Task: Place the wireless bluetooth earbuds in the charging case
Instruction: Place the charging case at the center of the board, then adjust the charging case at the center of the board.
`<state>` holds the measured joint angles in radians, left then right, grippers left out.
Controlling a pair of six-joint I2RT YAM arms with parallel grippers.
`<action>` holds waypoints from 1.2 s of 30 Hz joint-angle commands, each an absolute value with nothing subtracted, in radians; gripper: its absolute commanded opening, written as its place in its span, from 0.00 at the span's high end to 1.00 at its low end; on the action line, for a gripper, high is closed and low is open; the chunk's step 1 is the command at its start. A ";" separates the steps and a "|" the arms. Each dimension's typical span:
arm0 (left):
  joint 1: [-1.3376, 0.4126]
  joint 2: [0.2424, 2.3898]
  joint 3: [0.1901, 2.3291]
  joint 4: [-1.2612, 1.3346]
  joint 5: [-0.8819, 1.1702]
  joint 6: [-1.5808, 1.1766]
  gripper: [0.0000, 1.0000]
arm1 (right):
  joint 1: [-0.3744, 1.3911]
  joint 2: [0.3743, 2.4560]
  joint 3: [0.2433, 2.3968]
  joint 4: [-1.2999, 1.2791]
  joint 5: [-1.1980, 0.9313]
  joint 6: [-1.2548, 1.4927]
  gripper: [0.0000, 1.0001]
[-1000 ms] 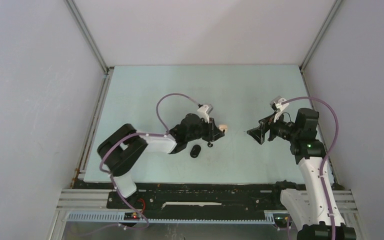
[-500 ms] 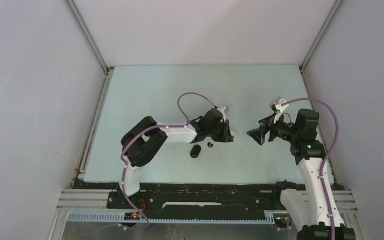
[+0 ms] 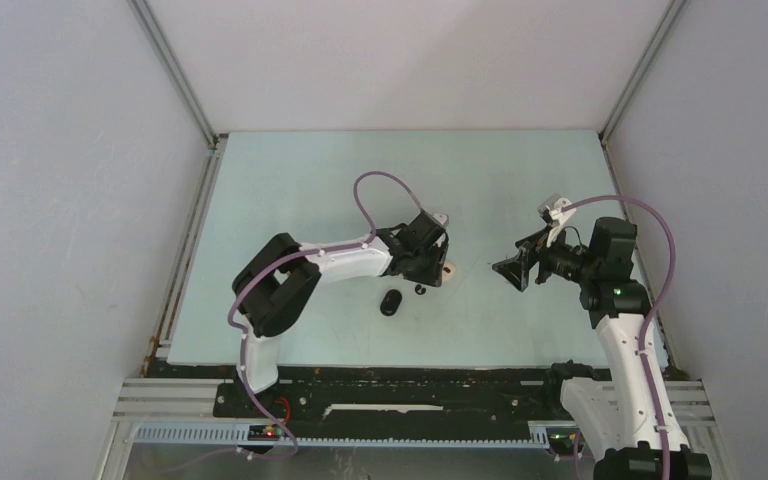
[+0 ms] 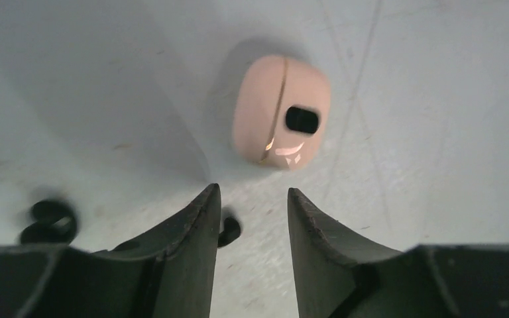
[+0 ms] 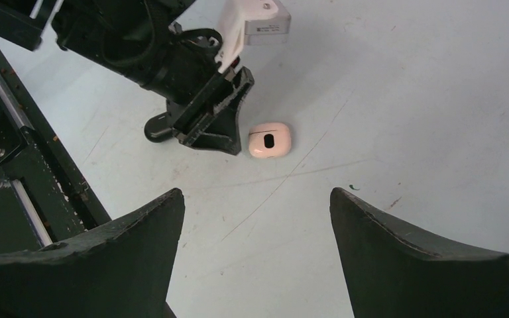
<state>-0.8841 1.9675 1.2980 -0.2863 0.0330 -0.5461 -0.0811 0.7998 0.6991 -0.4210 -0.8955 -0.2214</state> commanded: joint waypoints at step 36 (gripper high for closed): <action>-0.955 1.659 0.931 -0.353 -0.206 -0.423 0.54 | -0.008 0.811 0.707 -0.453 -0.903 -0.316 0.15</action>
